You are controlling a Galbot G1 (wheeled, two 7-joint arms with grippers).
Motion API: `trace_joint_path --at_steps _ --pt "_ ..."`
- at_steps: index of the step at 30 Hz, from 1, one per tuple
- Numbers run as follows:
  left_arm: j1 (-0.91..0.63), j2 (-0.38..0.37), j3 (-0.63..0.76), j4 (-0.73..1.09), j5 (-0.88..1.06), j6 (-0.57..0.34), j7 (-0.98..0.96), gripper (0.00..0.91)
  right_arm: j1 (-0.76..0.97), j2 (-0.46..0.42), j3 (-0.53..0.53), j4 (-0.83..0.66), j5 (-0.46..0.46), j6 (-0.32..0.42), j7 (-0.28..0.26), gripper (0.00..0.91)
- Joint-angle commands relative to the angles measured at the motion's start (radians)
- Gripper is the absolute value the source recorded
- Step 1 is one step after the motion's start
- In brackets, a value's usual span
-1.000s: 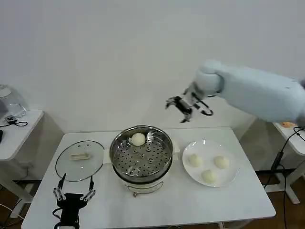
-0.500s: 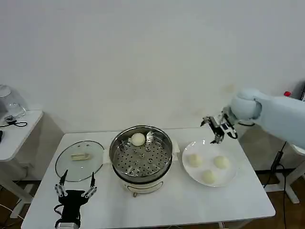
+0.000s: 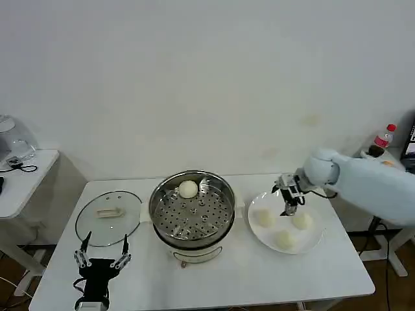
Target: Take steamed baozi put them in steamer then cover it.
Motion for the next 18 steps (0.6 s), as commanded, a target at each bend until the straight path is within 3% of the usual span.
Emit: trace_joint_path --at_steps 1,18 --pt "0.001 0.0 -0.001 0.002 0.001 -0.001 0.0 0.907 -0.1 0.063 0.056 -0.108 -0.046 -0.007 -0.031 0.907" --pt "-0.004 0.001 -0.004 0.009 0.0 0.0 0.0 0.907 -0.173 0.143 0.137 -0.262 -0.098 0.028 -0.029 0.907"
